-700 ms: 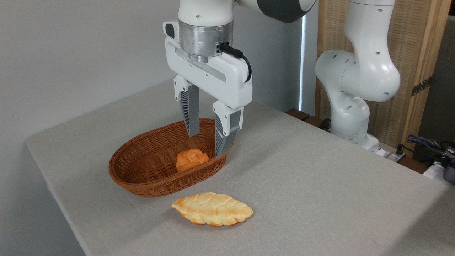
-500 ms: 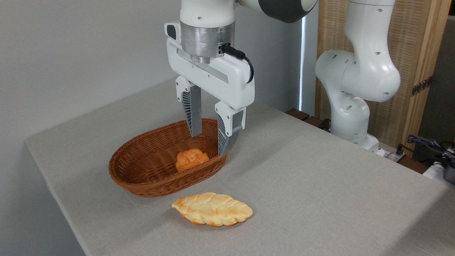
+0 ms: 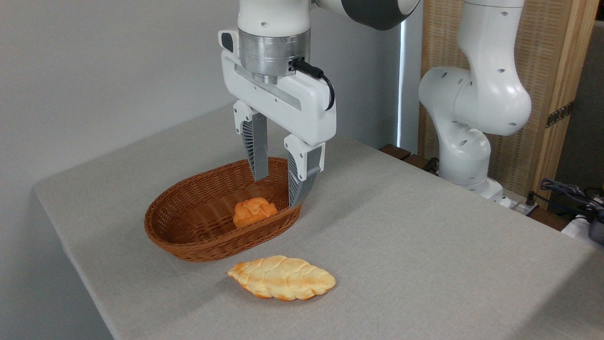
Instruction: Put bread into the basket
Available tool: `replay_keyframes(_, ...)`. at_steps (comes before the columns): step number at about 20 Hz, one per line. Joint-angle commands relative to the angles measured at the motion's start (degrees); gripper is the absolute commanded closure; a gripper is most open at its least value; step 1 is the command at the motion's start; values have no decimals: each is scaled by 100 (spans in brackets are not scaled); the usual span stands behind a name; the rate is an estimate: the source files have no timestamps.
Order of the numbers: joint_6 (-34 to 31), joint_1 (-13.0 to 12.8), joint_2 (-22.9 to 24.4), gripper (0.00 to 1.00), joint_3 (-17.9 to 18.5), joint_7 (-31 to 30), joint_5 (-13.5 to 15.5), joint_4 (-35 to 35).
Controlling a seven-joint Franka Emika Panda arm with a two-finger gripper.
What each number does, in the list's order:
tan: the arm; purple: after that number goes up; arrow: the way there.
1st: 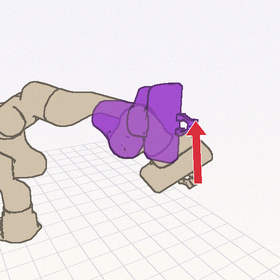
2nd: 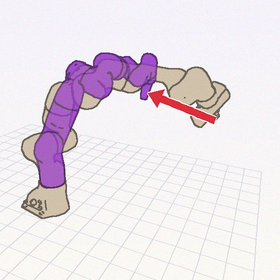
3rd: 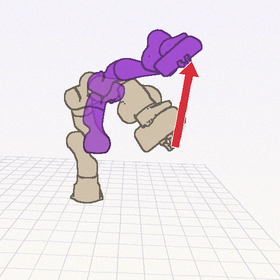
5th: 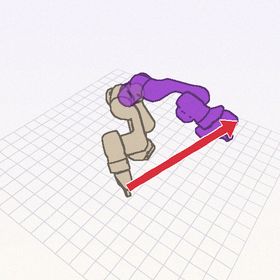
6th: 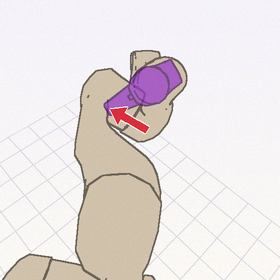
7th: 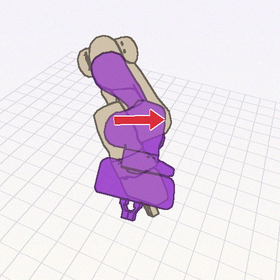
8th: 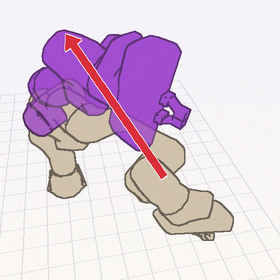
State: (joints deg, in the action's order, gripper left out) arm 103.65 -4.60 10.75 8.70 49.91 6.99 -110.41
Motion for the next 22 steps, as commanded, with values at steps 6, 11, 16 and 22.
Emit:
replay_keyframes(6,-117,-23,-73,0,61,2257,-180,37)
replay_keyframes(11,216,-67,-494,0,9,3460,-768,20)
replay_keyframes(16,507,-67,-784,0,9,3929,-831,11)
replay_keyframes(22,1201,-85,-969,0,-9,4175,-831,-402)
